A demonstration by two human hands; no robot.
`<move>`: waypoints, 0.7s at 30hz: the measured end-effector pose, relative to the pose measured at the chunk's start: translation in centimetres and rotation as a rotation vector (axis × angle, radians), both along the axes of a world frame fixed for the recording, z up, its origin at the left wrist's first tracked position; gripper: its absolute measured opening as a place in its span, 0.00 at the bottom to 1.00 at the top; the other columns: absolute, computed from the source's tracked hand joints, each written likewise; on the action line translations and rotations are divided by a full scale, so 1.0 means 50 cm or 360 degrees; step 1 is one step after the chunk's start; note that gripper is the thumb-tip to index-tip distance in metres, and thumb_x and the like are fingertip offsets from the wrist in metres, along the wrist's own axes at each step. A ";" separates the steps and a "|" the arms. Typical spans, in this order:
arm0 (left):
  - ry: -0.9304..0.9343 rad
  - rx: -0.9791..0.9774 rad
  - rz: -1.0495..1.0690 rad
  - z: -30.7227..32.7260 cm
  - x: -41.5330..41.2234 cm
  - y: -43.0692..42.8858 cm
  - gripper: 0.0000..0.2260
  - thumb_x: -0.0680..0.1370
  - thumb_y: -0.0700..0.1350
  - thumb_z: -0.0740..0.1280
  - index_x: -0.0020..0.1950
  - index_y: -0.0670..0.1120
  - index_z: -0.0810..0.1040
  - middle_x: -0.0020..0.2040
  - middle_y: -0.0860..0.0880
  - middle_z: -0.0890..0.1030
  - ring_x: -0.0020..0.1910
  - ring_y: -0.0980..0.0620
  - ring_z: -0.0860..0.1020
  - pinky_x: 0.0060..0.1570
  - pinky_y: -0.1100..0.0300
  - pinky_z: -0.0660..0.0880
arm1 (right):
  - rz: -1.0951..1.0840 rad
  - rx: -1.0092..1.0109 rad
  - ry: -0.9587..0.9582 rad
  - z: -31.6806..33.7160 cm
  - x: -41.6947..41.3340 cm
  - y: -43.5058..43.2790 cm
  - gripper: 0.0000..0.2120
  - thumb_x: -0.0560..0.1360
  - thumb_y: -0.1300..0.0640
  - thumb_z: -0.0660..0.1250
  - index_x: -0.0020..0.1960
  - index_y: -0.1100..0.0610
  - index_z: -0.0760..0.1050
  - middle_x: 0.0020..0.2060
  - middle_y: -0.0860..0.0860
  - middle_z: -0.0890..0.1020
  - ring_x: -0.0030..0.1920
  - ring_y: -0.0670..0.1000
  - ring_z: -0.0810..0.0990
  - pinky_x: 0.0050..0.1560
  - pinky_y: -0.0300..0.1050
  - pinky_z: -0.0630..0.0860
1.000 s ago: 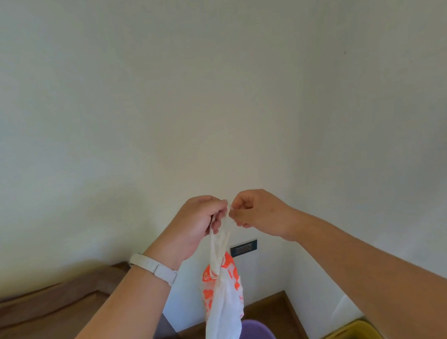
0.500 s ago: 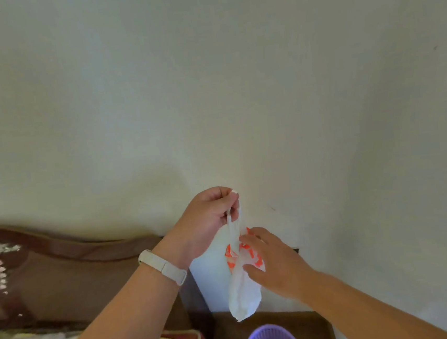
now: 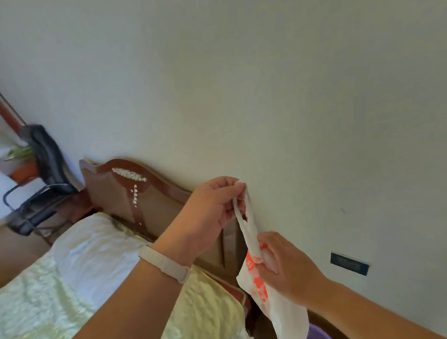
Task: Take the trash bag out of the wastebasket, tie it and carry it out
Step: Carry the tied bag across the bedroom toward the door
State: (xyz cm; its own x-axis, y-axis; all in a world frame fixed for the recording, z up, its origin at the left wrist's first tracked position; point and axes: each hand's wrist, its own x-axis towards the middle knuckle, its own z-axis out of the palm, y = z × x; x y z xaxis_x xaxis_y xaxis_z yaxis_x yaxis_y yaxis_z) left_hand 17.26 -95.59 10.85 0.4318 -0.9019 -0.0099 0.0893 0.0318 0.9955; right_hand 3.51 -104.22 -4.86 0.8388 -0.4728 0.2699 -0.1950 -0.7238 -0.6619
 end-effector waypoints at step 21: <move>-0.0132 -0.0135 0.1047 0.069 -0.039 0.927 0.05 0.77 0.37 0.65 0.40 0.41 0.77 0.34 0.47 0.77 0.31 0.53 0.75 0.37 0.62 0.75 | 0.0850 0.0084 -0.0106 0.055 0.188 0.809 0.16 0.75 0.38 0.66 0.57 0.45 0.69 0.46 0.40 0.77 0.45 0.42 0.77 0.43 0.38 0.73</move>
